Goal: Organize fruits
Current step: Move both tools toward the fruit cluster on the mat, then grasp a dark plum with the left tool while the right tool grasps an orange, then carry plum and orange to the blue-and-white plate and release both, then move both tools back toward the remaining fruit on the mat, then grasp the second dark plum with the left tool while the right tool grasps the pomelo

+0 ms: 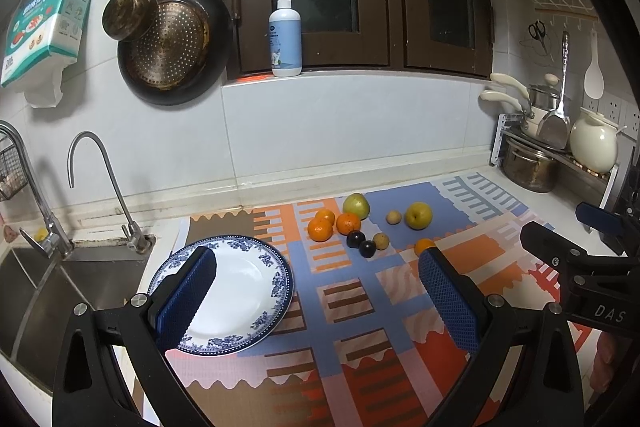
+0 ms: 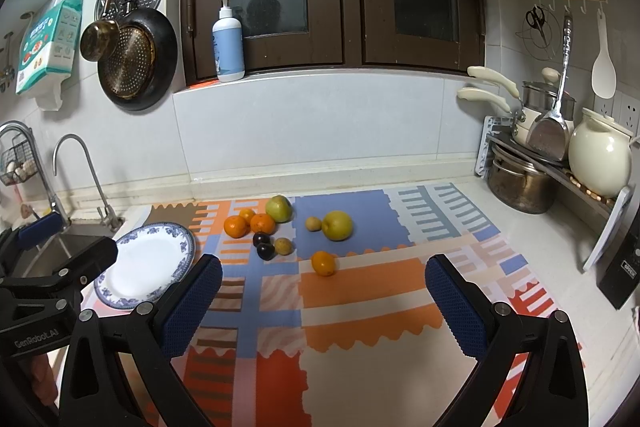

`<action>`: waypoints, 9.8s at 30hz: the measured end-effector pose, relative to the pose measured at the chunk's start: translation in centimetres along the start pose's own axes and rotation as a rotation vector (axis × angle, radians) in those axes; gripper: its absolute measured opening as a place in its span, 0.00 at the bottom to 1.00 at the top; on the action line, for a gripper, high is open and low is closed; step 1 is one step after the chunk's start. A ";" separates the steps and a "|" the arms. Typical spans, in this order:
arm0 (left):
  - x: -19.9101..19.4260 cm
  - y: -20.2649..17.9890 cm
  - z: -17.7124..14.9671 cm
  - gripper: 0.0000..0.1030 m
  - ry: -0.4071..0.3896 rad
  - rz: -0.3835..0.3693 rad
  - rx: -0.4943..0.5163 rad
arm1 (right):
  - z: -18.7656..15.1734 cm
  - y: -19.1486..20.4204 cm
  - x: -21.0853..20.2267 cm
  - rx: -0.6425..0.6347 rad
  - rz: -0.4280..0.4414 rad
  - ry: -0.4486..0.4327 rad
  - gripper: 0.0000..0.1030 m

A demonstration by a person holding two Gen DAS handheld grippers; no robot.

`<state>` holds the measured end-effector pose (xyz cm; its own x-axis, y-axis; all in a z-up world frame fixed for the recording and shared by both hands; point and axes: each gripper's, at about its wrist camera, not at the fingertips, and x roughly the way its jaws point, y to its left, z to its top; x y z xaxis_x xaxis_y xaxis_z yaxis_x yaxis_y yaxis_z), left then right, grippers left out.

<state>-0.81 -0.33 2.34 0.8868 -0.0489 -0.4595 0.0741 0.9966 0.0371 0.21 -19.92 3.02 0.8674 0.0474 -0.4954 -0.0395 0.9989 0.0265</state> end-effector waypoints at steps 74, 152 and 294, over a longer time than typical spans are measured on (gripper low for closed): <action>24.1 -4.4 -2.3 0.44 0.319 -0.265 0.087 | -3.3 -1.8 21.0 0.040 0.093 0.347 0.61; 11.7 11.4 -5.7 0.25 0.297 0.084 -0.159 | -0.9 16.6 17.2 -0.270 0.623 0.294 0.33; 27.5 -3.6 -1.7 0.28 0.332 -0.234 0.017 | -0.5 -2.8 28.1 0.004 0.159 0.287 0.43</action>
<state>22.51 -5.11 -11.93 0.6498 -0.2475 -0.7187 0.2667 0.9596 -0.0893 24.50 -21.35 -11.38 0.6755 0.2025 -0.7090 -0.1607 0.9789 0.1265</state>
